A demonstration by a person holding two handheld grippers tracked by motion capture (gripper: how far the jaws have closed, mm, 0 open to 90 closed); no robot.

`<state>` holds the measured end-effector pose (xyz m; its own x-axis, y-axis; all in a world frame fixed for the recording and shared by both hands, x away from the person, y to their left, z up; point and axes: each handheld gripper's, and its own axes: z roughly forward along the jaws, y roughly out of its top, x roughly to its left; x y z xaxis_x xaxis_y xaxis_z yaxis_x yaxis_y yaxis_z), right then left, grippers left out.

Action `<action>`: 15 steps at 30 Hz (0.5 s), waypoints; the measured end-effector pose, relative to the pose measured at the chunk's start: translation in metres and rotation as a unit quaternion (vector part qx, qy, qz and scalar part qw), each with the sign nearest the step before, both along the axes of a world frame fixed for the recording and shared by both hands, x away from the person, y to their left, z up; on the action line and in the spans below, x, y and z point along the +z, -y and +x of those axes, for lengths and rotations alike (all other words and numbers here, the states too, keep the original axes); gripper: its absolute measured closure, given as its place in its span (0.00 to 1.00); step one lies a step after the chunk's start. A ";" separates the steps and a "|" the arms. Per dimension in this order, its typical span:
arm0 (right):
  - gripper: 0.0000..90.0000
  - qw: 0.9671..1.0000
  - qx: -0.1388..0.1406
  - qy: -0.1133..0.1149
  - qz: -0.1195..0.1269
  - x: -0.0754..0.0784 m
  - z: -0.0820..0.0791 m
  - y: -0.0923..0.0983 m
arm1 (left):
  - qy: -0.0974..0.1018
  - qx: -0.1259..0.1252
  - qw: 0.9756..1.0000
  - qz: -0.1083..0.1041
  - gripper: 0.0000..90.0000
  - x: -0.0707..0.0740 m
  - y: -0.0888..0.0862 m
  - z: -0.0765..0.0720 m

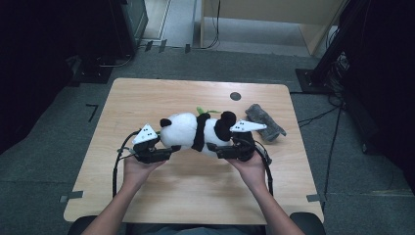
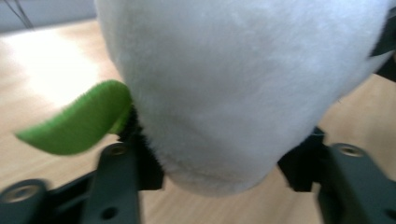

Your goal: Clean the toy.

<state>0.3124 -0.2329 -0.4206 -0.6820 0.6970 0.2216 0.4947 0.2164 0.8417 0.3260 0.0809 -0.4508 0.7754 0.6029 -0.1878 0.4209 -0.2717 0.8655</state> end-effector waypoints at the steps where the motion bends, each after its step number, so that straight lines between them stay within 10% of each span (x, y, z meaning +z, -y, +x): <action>1: 0.19 1.000 0.001 0.006 -0.006 -0.001 0.001 0.002 | -0.022 -0.006 1.000 -0.007 0.59 0.000 -0.001 0.003; 9: 0.15 0.999 0.025 0.041 0.025 0.000 0.003 0.009 | -0.018 0.015 0.999 -0.040 0.65 0.014 -0.021 0.009; 15: 0.15 0.997 0.029 0.068 -0.005 -0.006 -0.001 0.012 | -0.030 0.038 0.996 -0.072 0.64 0.022 -0.039 0.012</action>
